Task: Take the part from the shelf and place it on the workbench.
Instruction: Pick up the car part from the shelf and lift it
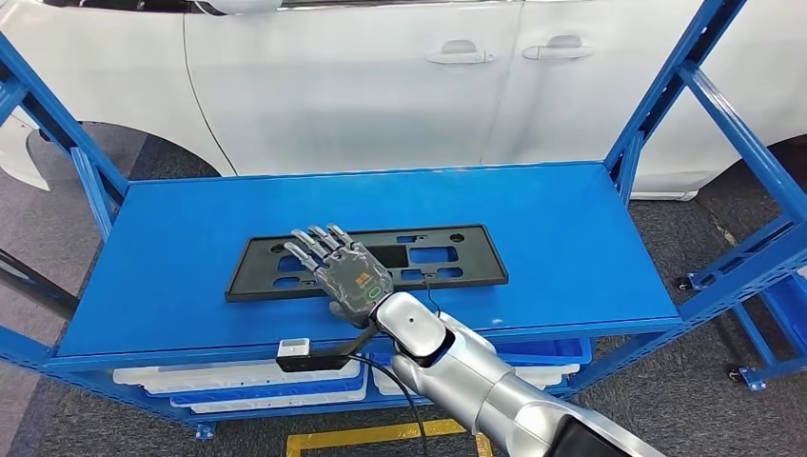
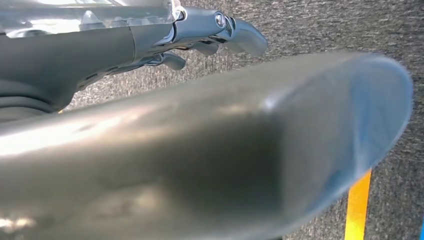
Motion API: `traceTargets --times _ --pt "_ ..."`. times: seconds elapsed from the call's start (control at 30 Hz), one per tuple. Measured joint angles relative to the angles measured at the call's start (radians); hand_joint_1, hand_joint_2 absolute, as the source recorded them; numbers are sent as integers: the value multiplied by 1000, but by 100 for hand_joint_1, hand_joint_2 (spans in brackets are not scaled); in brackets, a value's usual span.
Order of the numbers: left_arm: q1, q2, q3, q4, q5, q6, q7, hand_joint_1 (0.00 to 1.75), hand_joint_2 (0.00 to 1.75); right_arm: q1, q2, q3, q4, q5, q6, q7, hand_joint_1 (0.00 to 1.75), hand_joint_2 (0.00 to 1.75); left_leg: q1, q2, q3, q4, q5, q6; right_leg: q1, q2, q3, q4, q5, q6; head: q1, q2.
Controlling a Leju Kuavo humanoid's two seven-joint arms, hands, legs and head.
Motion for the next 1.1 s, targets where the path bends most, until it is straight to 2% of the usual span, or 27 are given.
traceTargets --times 0.07,0.1,0.13,0.3,0.37,0.43,0.5,0.53,0.57,0.63,0.67,0.73,0.8,0.87,0.93,0.97,1.0,1.03,1.07,1.1 --pt "-1 0 0 0 -5 0 -2 0 0 -26 18 -5 48 14 -4 18 0 175 -2 0 3 2 -3 -5 3 0 70 -150 69 -10 0 0" --pt "-2 0 0 0 -7 -1 -4 0 0 -38 26 -8 71 21 -6 27 0 175 -4 0 3 2 -4 -8 6 -1 96 -205 87 -15 -1 0" --pt "-2 0 0 0 -8 -2 -6 0 0 -46 31 -11 87 26 -7 34 0 175 -5 -1 2 3 -5 -12 8 -1 109 -235 93 -19 -1 0" --pt "-3 1 0 0 -9 -3 -9 0 0 -55 37 -14 108 33 -9 41 0 175 -6 0 1 4 -6 -16 9 -1 111 -243 91 -22 -2 0" --pt "-3 2 0 0 -9 -3 -10 0 0 -62 38 -19 134 42 -10 48 0 175 -4 -1 2 2 -7 -23 9 -1 113 -247 92 -29 -1 0" --pt "-2 4 0 0 -10 -4 -11 0 0 -74 47 -30 188 56 -9 65 0 175 -1 0 -70 155 -80 -41 7 -2 119 -258 95 -43 -2 0" --pt "0 6 0 0 -12 -5 -12 0 0 -80 54 -38 232 67 -6 85 0 175 3 1 -139 295 -128 -52 5 -2 125 -263 96 -50 -3 0" --pt "1 6 0 0 -14 -5 -12 0 0 -80 53 -42 243 73 -3 94 0 175 5 1 -125 260 -98 -53 5 -1 126 -261 94 -48 -3 0" --pt "1 6 0 0 -17 -5 -13 0 0 -81 53 -46 255 81 -1 103 0 175 6 1 -94 193 -57 -53 4 0 127 -257 91 -46 -3 0" --pt "-1 7 0 0 -23 -9 -15 0 0 -86 53 -55 278 103 7 125 0 175 7 1 -32 63 -9 -48 5 1 126 -248 83 -37 -3 0" --pt "-2 7 0 0 -25 -11 -18 0 0 -90 51 -58 289 113 12 136 0 175 6 0 -16 30 -3 -43 7 1 124 -244 81 -32 -3 0" --pt "-2 8 0 0 -28 -15 -24 0 0 -94 47 -63 309 130 23 152 0 175 2 -1 -14 18 -7 -29 10 2 119 -241 82 -23 -1 0" --pt "-2 8 1 0 -28 -17 -28 0 0 -99 43 -68 323 142 33 160 78 175 4 0 -14 16 -4 -17 8 2 115 -234 74 -14 2 0" --pt "-3 8 2 0 -28 -16 -31 0 0 -107 39 -72 336 154 43 165 165 175 6 1 -12 11 -1 -5 6 1 86 -169 34 -5 4 0" --pt "-5 8 4 0 -29 -15 -32 0 0 -109 36 -72 349 170 52 168 175 175 4 2 -12 12 -2 1 4 1 20 -30 -29 1 6 0" --pt "-5 8 6 0 -29 -15 -33 0 0 -107 34 -72 355 179 54 170 175 175 3 1 -12 12 -2 2 3 1 -13 32 -49 3 6 0" --pt "-5 8 7 0 -29 -14 -34 0 0 -105 33 -72 360 187 56 171 175 175 2 1 -12 13 -2 2 3 1 -31 63 -50 2 6 0" --pt "-5 8 9 0 -29 -14 -36 0 0 -103 33 -72 364 193 56 172 175 175 0 1 -12 14 -3 3 4 1 -29 52 -32 -1 6 0" --pt "-5 8 11 0 -29 -12 -38 0 0 -103 33 -72 367 197 55 172 175 175 -2 0 -11 14 -4 3 5 1 -5 -2 4 -6 6 0" --pt "-6 8 12 0 -29 -11 -40 0 0 -105 33 -72 369 200 54 172 175 175 -3 -1 -9 14 -5 3 7 1 32 -82 42 -15 6 0"
